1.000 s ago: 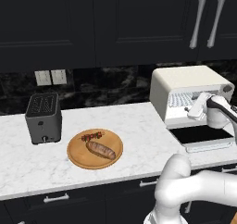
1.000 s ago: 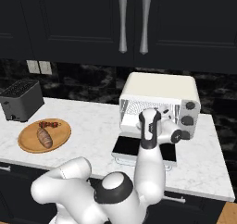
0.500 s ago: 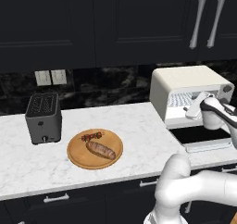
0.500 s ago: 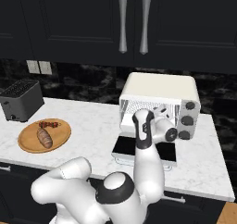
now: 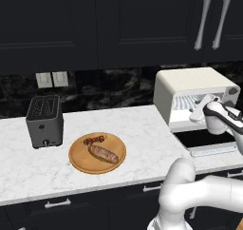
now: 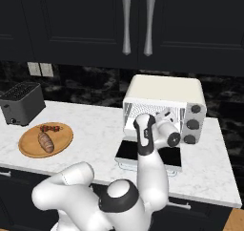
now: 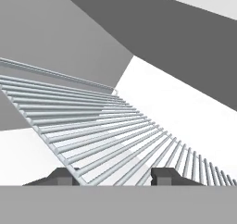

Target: Pick up the kebab skewer and baguette bread, and place them inside the toaster oven. Close the toaster oven door and start by setting the timer.

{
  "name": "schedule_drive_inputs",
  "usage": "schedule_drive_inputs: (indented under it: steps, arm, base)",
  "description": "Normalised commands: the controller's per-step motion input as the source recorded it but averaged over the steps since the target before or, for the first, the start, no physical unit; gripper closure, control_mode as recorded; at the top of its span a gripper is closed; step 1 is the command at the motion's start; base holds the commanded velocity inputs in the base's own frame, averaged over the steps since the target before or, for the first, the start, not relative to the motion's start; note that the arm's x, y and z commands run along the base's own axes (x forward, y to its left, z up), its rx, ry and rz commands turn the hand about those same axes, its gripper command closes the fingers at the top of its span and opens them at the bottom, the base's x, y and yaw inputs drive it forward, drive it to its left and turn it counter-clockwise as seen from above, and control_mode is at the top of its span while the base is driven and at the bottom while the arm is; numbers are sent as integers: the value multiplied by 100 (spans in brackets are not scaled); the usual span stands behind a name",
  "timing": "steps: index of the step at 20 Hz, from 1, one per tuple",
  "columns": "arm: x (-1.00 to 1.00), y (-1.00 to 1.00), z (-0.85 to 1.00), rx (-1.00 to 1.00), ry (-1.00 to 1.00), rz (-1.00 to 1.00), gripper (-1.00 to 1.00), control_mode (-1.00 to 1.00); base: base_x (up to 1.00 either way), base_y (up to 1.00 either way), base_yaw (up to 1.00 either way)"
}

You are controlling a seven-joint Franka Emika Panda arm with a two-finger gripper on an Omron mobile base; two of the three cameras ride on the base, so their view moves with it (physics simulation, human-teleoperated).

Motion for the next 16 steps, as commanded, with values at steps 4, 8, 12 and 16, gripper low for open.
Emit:
schedule_drive_inputs:
  steps: [4, 8, 12, 16]
  arm:
    - [6, -1, 0, 0, 0, 0, 100, -100]
    - [-11, -11, 1, 1, 0, -1, 100, -100]
    - [-34, -20, 11, 5, 0, 0, 100, -100]
    - [-53, -22, 20, 8, 3, 0, 100, -100]
  base:
    - [0, 0, 0]
    - [0, 0, 0]
    - [0, 0, 0]
    - [0, 0, 0]
